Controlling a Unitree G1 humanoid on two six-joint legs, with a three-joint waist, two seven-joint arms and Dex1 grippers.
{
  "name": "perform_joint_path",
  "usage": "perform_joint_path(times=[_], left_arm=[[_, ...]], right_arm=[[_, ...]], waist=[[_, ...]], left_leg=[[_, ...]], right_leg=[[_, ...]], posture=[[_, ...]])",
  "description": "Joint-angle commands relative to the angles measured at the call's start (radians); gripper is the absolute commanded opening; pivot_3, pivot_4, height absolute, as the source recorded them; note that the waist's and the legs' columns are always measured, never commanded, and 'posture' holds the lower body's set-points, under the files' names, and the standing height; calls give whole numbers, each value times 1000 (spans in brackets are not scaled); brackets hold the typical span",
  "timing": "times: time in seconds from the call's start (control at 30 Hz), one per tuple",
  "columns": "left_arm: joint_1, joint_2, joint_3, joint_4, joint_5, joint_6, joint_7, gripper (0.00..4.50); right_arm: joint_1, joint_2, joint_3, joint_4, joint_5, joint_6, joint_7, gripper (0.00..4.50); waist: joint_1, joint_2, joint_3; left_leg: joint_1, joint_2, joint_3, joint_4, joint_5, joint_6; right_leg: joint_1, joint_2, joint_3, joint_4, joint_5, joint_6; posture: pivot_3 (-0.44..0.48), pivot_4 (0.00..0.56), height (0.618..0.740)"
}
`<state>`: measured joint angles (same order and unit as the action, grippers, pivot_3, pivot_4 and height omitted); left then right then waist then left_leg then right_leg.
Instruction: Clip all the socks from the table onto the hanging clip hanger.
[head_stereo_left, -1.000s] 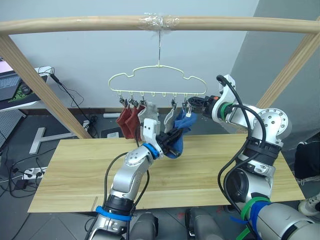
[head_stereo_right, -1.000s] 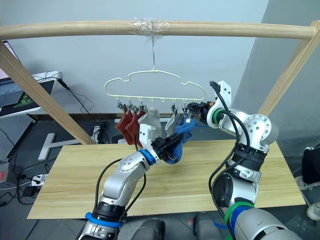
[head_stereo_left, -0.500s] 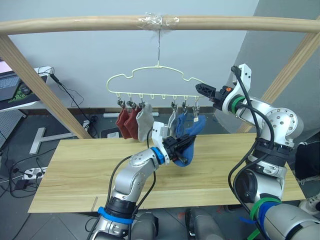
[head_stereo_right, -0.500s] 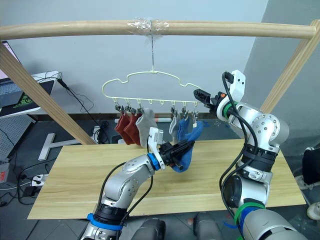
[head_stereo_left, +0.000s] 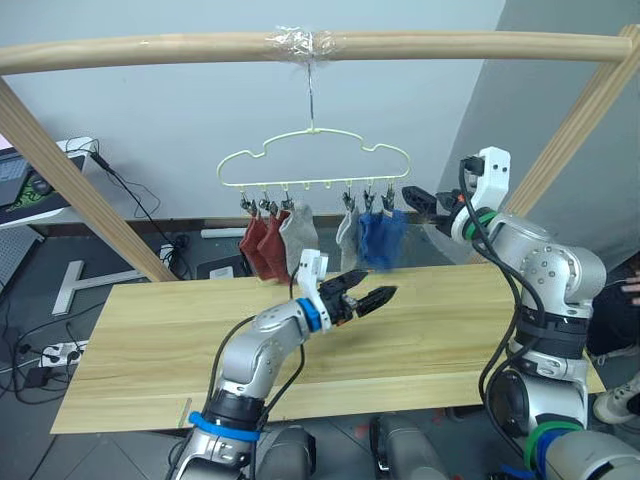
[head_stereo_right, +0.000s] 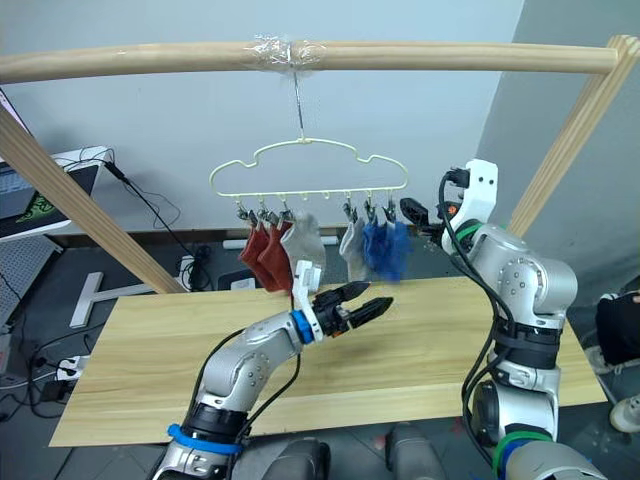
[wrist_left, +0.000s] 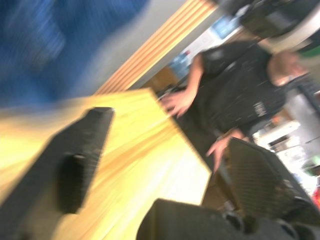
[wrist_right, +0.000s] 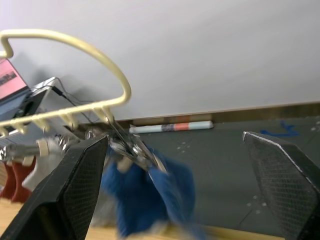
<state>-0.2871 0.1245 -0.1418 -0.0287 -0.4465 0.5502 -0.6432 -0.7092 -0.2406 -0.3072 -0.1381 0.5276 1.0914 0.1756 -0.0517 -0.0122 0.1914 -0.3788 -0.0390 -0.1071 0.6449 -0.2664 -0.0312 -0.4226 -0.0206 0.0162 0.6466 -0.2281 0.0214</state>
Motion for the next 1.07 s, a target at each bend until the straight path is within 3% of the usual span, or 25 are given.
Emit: perform_joint_path(times=[0.03, 0.17, 0.27, 0.37, 0.47, 0.6, 0.8, 1.07], left_arm=[[13, 33, 10, -32, 35, -57, 1, 4479], [59, 153, 117, -103, 16, -53, -7, 4479], [111, 292, 216, -143, 39, -63, -2, 4479], [143, 368, 255, -162, 48, -57, 0, 4479], [222, 536, 390, -177, 54, -61, -70, 4479], [284, 671, 516, -139, 39, -95, -137, 4479], [272, 712, 627, -65, -6, -78, -157, 4479], [276, 672, 583, -62, 16, -107, -138, 4479]], right_arm=[[46, -29, 17, -25, 1, -69, 50, 4500], [197, -190, 140, -18, -95, -238, 216, 4500], [277, -282, 164, -17, -110, -305, 306, 4500], [313, -349, 190, -26, -135, -378, 380, 4500], [383, -454, 167, -69, -127, -489, 535, 4500], [452, -525, 125, -100, -113, -593, 639, 4500], [470, -524, 62, -136, -22, -512, 631, 4500], [477, -517, 75, -147, -41, -520, 589, 4500]], waist=[[1, 0, 0], [3, 0, 0], [1, 0, 0], [2, 1, 1], [7, -1, 2], [17, -2, 3], [34, -2, 3], [50, -2, 3]], left_leg=[[0, 0, 0, 0, 0, 0], [0, 0, 0, 0, 0, 0], [0, 1, -1, 0, 0, 0], [1, 2, 0, 0, 0, 0], [1, 1, 0, 1, 0, 0], [0, 2, -1, -1, 0, 0], [1, 1, -1, 1, 0, 0], [-1, 2, -2, 0, 0, -1]], right_leg=[[0, 0, 0, 0, 0, 0], [0, 0, 0, 0, -1, 1], [0, 0, 0, -1, -1, 2], [-1, 0, 1, 0, -1, 2], [1, -1, 0, -1, -1, 2], [0, -1, -1, -2, -2, 2], [1, -3, 0, -2, -2, 2], [0, -3, 1, -2, -1, 1]], posture=[[-56, 170, 740], [-42, 169, 740], [-24, 167, 740], [-8, 168, 740], [17, 166, 740], [43, 162, 740], [59, 155, 740], [51, 155, 740]])
